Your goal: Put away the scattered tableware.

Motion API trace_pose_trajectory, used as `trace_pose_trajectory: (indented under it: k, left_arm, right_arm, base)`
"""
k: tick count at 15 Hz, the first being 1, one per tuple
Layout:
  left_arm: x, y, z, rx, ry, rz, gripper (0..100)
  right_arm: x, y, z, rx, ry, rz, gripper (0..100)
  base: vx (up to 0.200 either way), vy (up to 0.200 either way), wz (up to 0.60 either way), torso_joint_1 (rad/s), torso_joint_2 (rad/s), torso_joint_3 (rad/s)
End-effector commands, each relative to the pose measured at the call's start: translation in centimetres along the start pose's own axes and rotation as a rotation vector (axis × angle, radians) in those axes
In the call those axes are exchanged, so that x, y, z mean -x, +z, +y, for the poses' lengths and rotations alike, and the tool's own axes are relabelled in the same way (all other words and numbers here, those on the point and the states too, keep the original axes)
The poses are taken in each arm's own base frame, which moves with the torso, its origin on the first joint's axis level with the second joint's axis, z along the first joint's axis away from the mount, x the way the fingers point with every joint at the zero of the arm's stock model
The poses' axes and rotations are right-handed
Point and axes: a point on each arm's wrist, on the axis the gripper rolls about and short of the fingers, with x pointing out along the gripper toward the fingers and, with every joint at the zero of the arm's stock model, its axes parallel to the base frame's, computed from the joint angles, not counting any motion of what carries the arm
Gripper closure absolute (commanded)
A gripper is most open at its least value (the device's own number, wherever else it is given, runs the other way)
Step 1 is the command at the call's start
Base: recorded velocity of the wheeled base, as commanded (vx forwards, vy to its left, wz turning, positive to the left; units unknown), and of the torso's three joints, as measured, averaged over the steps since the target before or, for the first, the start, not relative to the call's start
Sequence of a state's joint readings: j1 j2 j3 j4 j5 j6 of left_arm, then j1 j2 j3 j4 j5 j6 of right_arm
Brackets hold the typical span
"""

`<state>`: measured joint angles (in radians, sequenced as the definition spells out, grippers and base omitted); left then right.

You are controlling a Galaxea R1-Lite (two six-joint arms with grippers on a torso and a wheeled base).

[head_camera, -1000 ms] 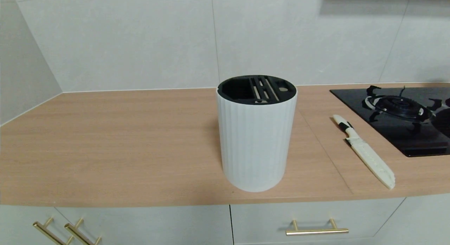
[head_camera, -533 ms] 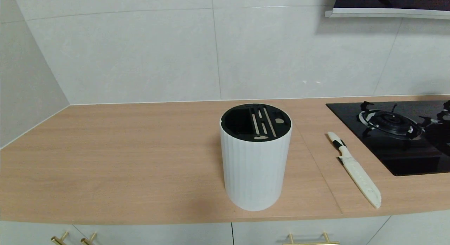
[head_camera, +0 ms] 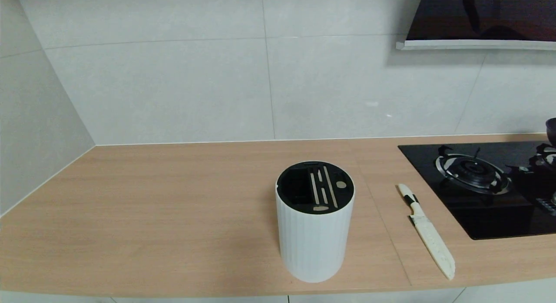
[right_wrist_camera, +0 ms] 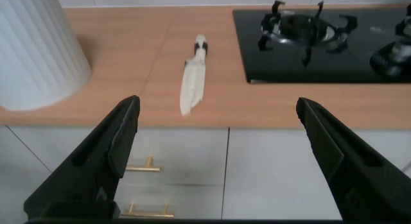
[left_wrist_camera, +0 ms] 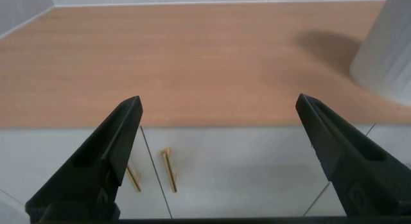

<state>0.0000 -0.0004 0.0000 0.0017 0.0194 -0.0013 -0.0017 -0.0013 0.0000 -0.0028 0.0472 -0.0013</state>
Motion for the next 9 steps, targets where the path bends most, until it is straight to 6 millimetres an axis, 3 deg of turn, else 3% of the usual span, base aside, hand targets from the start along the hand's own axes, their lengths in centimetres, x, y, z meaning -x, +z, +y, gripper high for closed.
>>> trace_pose_trajectory:
  k: [1,5,9]
  left_arm:
    - [0.0,0.0,0.0,0.0,0.001,0.0,0]
    - [0.0,0.0,0.0,0.0,0.001,0.0,0]
    - [0.0,0.0,0.0,0.0,0.001,0.0,0]
  right_arm:
    - [-0.01,0.01,0.0,0.0,0.0,0.001,0]
    - [-0.01,0.01,0.0,0.0,0.0,0.001,0]
    - [-0.01,0.01,0.0,0.0,0.0,0.001,0]
  base:
    - [0.0,0.0,0.0,0.286,-0.6,-0.305]
    - [0.0,0.0,0.0,0.248,-0.52,-0.278]
    - [0.0,0.0,0.0,0.03,-0.05,-0.028]
